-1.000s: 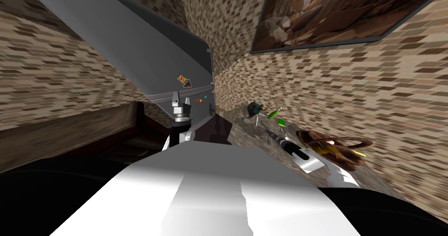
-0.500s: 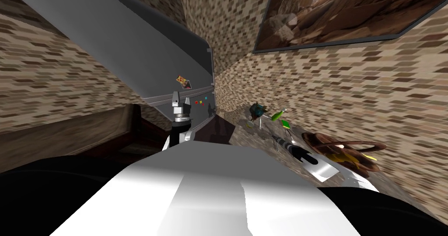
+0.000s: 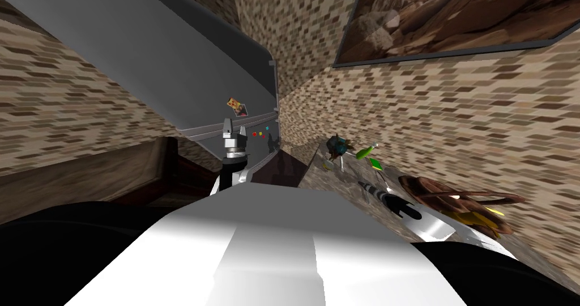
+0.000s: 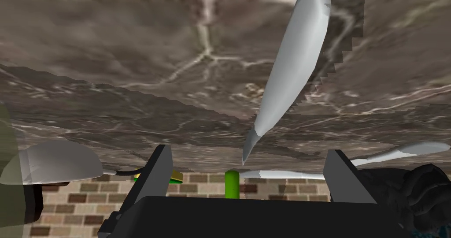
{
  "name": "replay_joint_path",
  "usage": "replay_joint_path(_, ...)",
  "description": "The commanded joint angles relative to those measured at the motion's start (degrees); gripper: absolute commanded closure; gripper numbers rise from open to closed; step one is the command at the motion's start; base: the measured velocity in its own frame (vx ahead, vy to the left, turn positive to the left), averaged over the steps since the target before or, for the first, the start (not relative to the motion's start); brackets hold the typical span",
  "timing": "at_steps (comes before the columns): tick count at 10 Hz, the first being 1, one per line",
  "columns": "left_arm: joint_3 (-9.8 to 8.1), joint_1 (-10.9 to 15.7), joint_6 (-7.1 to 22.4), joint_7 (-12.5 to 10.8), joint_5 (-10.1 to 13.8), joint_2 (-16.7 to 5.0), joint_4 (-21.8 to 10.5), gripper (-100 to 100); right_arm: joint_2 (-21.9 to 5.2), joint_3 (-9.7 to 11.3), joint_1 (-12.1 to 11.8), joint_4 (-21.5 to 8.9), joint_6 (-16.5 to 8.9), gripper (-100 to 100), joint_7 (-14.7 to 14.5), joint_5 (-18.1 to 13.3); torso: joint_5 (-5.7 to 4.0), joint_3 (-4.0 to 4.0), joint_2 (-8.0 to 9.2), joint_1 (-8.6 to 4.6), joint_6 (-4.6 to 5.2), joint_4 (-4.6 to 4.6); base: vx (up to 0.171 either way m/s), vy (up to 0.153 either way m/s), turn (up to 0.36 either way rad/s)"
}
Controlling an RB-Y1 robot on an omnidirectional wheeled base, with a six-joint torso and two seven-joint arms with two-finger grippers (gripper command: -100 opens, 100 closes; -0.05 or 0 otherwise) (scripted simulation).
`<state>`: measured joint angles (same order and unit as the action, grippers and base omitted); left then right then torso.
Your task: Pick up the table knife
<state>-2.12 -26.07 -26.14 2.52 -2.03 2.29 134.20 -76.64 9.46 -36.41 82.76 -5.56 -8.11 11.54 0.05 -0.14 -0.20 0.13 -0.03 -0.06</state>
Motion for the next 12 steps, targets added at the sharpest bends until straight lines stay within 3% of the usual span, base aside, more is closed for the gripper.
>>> replay_joint_path(1,0.0,0.0,0.0,0.0,0.0,0.0,0.0,0,0.0,0.0,0.0,0.0,0.0,0,0.0,0.0,0.0,0.0,0.0,0.0,0.0,0.0,0.007,0.008,0.001)
replay_joint_path(2,0.0,0.0,0.0,0.0,0.0,0.0,0.0,0,1.7,0.3,0.8,-1.5,0.3,-100,-0.4,-0.8,-0.04,0.07,0.12,-0.13,0.01,0.03,0.019,-0.012,0.073)
replay_joint_path(4,0.0,0.0,0.0,0.0,0.0,0.0,0.0,0,3.5,0.6,1.6,-3.0,0.6,-100,-0.8,-1.6,-0.09,0.09,0.15,-0.3,0.0,0.03,0.001,-0.021,0.061)
replay_joint_path(5,0.0,0.0,0.0,0.0,0.0,0.0,0.0,0,2.7,0.8,1.7,-2.5,0.4,-100,-0.5,-1.2,-0.09,0.14,0.23,-0.28,0.01,0.06,-0.005,-0.006,0.012)
replay_joint_path(6,0.0,0.0,0.0,0.0,0.0,0.0,0.0,0,2.8,0.9,1.8,-2.7,0.5,100,-0.6,-1.2,-0.07,0.14,0.24,-0.24,0.02,0.06,0.0,0.0,0.0)
replay_joint_path(10,0.0,0.0,0.0,0.0,0.0,0.0,0.0,0,2.7,0.9,1.7,-2.8,0.3,100,-0.8,-1.3,-0.18,0.17,0.26,-0.3,0.01,0.1,0.0,0.0,0.0)
replay_joint_path(11,0.0,0.0,0.0,0.0,0.0,0.0,0.0,0,2.7,0.9,1.7,-2.8,0.3,0,-0.7,-1.3,-0.18,0.18,0.26,-0.3,0.0,0.1,0.0,0.0,0.0)
replay_joint_path(12,0.0,0.0,0.0,0.0,0.0,0.0,0.0,0,1.4,0.2,0.6,-1.2,0.3,100,-0.3,-0.6,-0.18,0.18,0.26,-0.3,0.0,0.1,0.011,0.01,-0.058)
